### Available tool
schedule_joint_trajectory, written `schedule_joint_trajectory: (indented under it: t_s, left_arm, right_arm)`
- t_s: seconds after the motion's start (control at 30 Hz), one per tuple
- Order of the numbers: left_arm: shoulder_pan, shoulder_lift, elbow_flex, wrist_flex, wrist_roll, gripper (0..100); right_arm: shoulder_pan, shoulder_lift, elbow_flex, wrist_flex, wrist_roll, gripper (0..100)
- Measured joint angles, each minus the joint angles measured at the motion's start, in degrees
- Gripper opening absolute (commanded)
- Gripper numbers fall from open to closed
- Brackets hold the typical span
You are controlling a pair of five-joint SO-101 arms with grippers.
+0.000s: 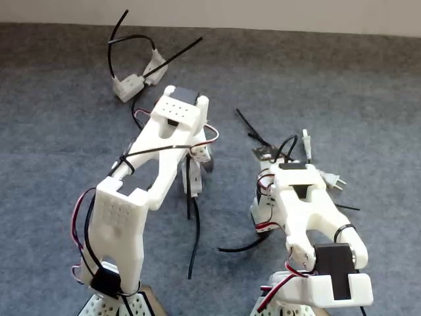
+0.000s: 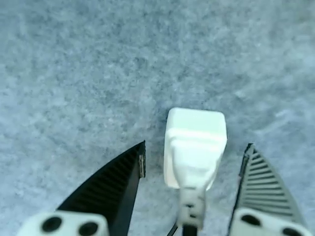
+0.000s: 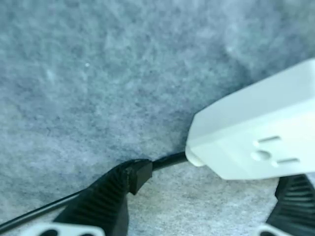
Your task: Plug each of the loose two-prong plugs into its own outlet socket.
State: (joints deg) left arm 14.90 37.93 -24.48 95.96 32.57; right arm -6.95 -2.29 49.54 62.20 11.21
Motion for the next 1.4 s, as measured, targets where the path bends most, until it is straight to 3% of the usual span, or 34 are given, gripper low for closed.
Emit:
schedule_joint_trajectory:
  t_s: [0.2,0.43,0.7,0.9,1.07,1.3,1.4]
  left_arm:
    - [-0.1,0.1,4.4,-6.2,0.0,29]
    - [0.4,-0.5,9.1,-14.0,0.2,0]
    - [0.2,0.1,4.1,-16.3,0.1,1]
    - [-6.0,0.3,-11.4,-20.0,0.0,1]
    - [-11.6,0.3,-18.3,-31.3,0.0,1]
    - [-13.5,5.2,-19.3,-48.2,0.1,1]
    - [-15.0,10.6,-19.3,-54.4,0.3,11]
  right_arm:
    - [0.0,0.0,0.0,0.0,0.0,39.6]
    - [0.0,0.0,0.0,0.0,0.0,39.6]
    - [0.0,0.0,0.0,0.0,0.0,39.6]
    - [0.0,0.0,0.0,0.0,0.0,39.6]
    - [0.0,0.0,0.0,0.0,0.0,39.6]
    - [0.0,0.0,0.0,0.0,0.0,39.6]
    - [0.0,0.0,0.0,0.0,0.0,39.6]
